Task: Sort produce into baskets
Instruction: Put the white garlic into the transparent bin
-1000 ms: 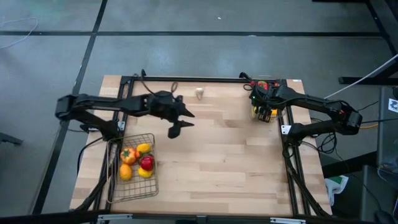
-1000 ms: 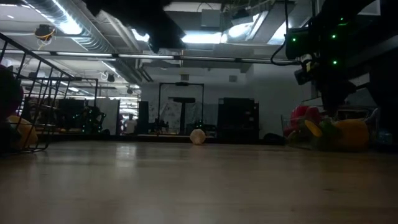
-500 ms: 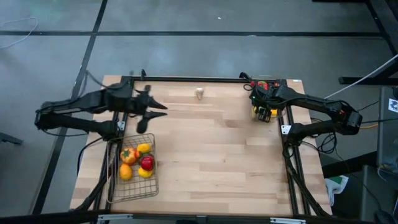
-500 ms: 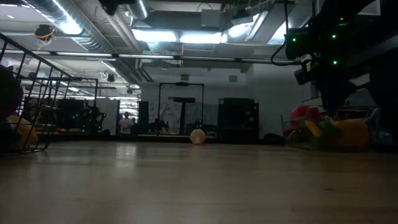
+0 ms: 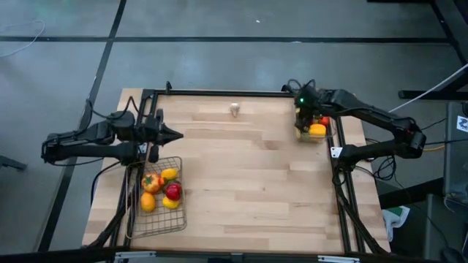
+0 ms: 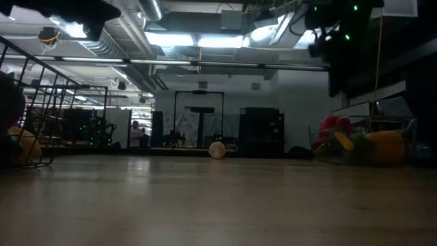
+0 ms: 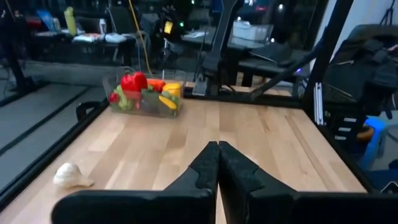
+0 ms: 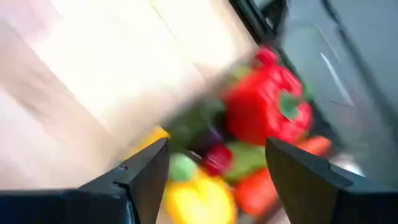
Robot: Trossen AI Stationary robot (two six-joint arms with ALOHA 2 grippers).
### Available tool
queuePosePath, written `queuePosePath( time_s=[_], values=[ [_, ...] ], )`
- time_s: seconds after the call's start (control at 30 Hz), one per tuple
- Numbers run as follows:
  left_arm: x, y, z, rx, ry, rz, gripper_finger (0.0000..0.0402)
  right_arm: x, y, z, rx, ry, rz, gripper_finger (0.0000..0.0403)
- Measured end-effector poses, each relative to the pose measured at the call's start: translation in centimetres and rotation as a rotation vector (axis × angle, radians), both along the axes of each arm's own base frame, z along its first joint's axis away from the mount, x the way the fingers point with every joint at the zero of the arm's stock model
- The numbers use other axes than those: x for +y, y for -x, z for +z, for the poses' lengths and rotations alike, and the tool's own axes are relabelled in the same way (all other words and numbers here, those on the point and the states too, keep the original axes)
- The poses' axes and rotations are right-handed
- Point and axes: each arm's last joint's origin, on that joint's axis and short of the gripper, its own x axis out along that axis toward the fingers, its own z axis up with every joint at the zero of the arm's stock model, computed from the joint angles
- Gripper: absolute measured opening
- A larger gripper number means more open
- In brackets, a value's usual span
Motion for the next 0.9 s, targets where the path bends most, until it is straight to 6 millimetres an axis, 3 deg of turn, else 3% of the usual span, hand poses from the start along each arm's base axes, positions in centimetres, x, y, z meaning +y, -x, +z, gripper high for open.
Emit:
queuePosePath(
  time_s=[0.27,0.5,0.7,0.9],
  values=[
    [-0.1,0.8,-3.5,-0.084,-0.012,0.0,0.0002,-0.4,-2.5,2.7,-0.449,-0.137,0.006,0.0264],
    [-0.2,1.2,-5.5,-0.148,-0.031,-0.001,0.0003,-0.7,-6.3,3.5,-0.714,-0.073,0.01,0.0264],
    [-0.2,1.3,-6.9,-0.21,-0.046,-0.001,0.0006,-0.5,-10.5,2.4,-0.807,0.026,0.045,0.0264],
    [-0.2,1.3,-8.2,-0.23,-0.064,-0.001,0.0002,-1.2,-14.2,-0.8,-0.813,0.07,-0.002,0.0264]
  ],
)
